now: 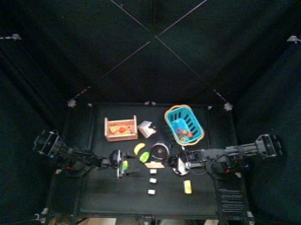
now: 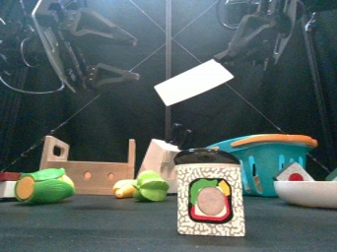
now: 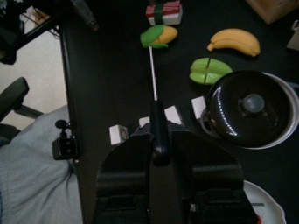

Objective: Place cleaver back in holder

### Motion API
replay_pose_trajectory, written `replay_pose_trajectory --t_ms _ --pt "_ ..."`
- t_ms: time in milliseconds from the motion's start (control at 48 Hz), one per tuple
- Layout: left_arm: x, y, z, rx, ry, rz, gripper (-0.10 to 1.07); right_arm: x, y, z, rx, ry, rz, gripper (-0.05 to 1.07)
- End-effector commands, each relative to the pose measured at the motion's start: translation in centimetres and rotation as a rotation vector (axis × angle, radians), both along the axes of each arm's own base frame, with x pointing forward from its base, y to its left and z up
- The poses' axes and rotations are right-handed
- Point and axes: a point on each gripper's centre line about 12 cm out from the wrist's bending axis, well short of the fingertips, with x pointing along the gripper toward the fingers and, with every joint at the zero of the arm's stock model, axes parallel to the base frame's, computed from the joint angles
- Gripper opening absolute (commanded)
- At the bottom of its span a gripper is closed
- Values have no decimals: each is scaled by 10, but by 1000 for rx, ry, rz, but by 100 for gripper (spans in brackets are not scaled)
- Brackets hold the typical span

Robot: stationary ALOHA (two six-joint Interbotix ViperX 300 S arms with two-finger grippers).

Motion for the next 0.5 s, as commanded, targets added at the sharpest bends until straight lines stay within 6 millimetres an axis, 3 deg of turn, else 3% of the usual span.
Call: replay_pose_trajectory --t_ms 0,125,229,479 --pt "-3 2 8 -7 -30 10 103 2 -10 23 4 -55 -33 48" --pt "-9 7 11 -8 -42 24 103 5 -25 37 16 -72 -92 48" --pt "-14 23 13 -22 -49 78 103 7 -35 49 25 -96 -135 48" --pt "-26 46 9 -24 -36 159 103 5 -58 63 8 -56 -218 49"
